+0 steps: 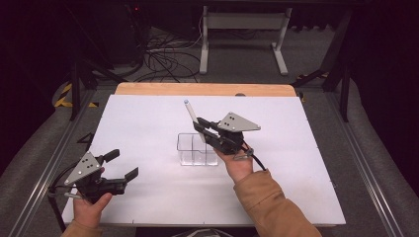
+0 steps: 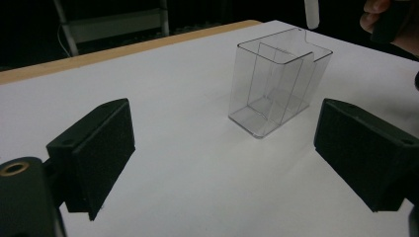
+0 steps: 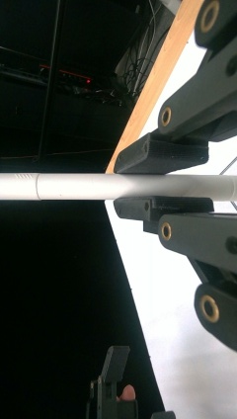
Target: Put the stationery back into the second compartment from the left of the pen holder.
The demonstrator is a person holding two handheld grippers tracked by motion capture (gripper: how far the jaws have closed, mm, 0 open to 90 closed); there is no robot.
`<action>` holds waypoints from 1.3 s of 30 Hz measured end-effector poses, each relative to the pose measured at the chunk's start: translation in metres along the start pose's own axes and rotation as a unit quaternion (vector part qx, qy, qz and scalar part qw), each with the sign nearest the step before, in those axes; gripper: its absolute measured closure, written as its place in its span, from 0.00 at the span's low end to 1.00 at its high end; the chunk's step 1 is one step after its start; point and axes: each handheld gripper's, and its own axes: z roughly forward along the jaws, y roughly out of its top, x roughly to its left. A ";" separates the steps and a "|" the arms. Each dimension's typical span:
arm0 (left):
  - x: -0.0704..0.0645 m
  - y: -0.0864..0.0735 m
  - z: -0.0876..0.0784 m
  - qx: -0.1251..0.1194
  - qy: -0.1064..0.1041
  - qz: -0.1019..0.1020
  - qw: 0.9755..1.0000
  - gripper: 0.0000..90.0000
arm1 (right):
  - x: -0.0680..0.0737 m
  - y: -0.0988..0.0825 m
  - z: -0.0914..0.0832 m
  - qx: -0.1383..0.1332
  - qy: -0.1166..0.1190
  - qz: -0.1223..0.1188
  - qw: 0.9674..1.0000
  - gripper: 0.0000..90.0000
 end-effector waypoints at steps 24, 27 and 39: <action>0.000 0.000 0.001 0.000 -0.003 0.002 1.000 0.11 | 0.007 -0.029 0.015 0.037 -0.021 0.022 0.999 0.88; 0.000 0.000 0.002 0.000 -0.004 0.001 1.000 0.11 | 0.007 -0.031 0.015 0.042 -0.021 0.029 0.998 0.87; 0.000 0.000 0.001 0.001 -0.003 0.001 1.000 0.11 | 0.007 -0.040 0.015 0.061 -0.020 0.042 0.997 0.87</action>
